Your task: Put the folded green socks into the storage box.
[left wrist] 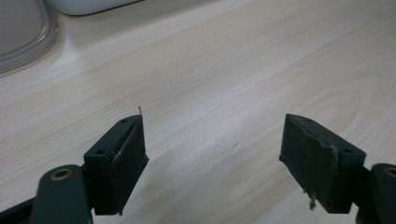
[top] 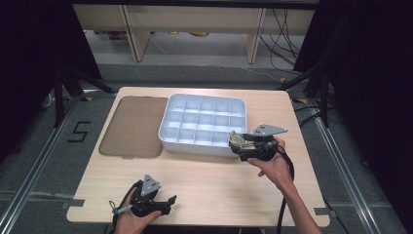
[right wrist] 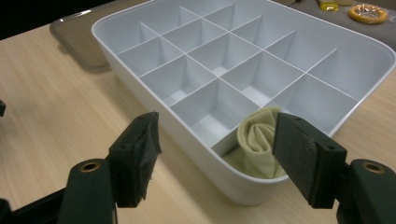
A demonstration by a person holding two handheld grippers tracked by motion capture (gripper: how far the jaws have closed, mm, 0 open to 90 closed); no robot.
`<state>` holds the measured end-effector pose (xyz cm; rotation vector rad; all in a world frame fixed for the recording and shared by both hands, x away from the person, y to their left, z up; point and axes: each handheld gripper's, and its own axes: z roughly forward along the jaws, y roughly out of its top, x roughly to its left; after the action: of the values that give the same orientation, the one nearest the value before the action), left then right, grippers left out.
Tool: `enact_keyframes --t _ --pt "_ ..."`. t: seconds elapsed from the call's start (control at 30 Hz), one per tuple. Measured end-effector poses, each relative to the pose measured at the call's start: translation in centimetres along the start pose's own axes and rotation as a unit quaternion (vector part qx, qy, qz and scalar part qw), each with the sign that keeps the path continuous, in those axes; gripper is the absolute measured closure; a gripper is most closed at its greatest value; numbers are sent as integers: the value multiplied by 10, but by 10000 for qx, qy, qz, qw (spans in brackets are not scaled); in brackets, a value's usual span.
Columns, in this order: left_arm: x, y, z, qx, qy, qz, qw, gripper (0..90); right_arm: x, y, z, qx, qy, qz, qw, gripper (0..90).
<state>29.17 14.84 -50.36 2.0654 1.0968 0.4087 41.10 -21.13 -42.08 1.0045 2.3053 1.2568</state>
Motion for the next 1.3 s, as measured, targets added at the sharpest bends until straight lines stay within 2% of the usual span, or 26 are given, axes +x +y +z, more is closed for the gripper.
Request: enact_keyframes --t 0.13,0.17,0.2,0.37,0.4,0.43,0.5,0.53,0.57,0.6,0.7,0.73,0.8,0.87,0.9,0.93,0.97,1.0,1.03,1.07,1.1,1.13,1.17,1.2,1.23,1.3 --pt "0 0 0 42 27 -12 10000 216 9 -3 -2 -4 40 -20 10000 320" --pt "0 0 1 36 26 -17 10000 216 8 -4 0 -106 70 -165 9998 320" --pt "-1 -1 2 -47 41 -31 10000 216 9 -4 -2 -39 52 -159 9999 319" --pt "-1 -1 2 -75 28 -61 9999 216 17 -7 -4 -54 131 -122 9998 315" --pt "-2 0 1 -22 3 -35 10000 216 19 -7 -5 -44 170 -126 9998 315" --pt "0 0 -1 93 47 164 9998 216 19 -8 -4 -87 148 -175 9997 314" --pt "-1 0 0 13 18 50 10000 216 22 -9 -6 -38 187 -117 9997 311" --pt "-2 0 1 -53 28 -27 10000 216 23 -10 -6 -53 180 -205 9996 311" --pt "0 0 -1 80 30 171 9998 216 24 -11 -6 -94 185 -174 9996 311" --pt "0 0 -1 94 8 154 9998 216 27 -12 -8 -29 261 -111 9996 311" --pt "-1 -1 1 -42 45 -31 10000 215 29 -16 -9 -22 285 -57 9996 310" --pt "-2 -1 1 -72 43 -58 9999 215 28 -17 -9 -63 280 -129 9995 309" --pt "0 0 -1 70 -24 102 9999 215 28 -19 -10 -57 298 -169 9994 306" --pt "-1 0 0 13 39 53 10000 215 29 -22 -10 -52 329 -180 9993 302" --pt "0 0 0 -21 8 81 10000 215 32 -24 -12 -13 262 -38 9996 298" --pt "-1 -1 1 -56 14 47 10000 215 31 -24 -12 -33 323 -121 9994 297" --pt "-1 -1 1 -34 49 2 10000 215 33 -25 -13 12 278 -26 9996 297" --pt "0 0 0 13 42 -7 10000 214 33 -26 -13 -28 284 -76 9996 295" --pt "0 0 -1 50 -7 4 10000 214 33 -27 -13 7 341 -47 9994 294" --pt "2 0 -2 82 21 124 9999 215 33 -28 -13 -12 297 -94 9995 292" --pt "2 0 -2 99 49 111 9999 215 33 -29 -13 8 328 -75 9994 292" --pt "0 0 0 -38 30 -26 10000 215 33 -30 -12 -19 375 -188 9991 291" --pt "1 0 0 16 79 -28 10000 215 34 -31 -13 22 318 -95 9994 289" --pt "1 0 0 43 6 -39 10000 215 34 -32 -13 15 384 -144 9992 288" --pt "0 0 0 9 41 -41 10000 215 37 -33 -13 6 326 -51 9995 288" --pt "0 0 0 53 63 -15 10000 215 38 -35 -14 43 369 -60 9993 287"
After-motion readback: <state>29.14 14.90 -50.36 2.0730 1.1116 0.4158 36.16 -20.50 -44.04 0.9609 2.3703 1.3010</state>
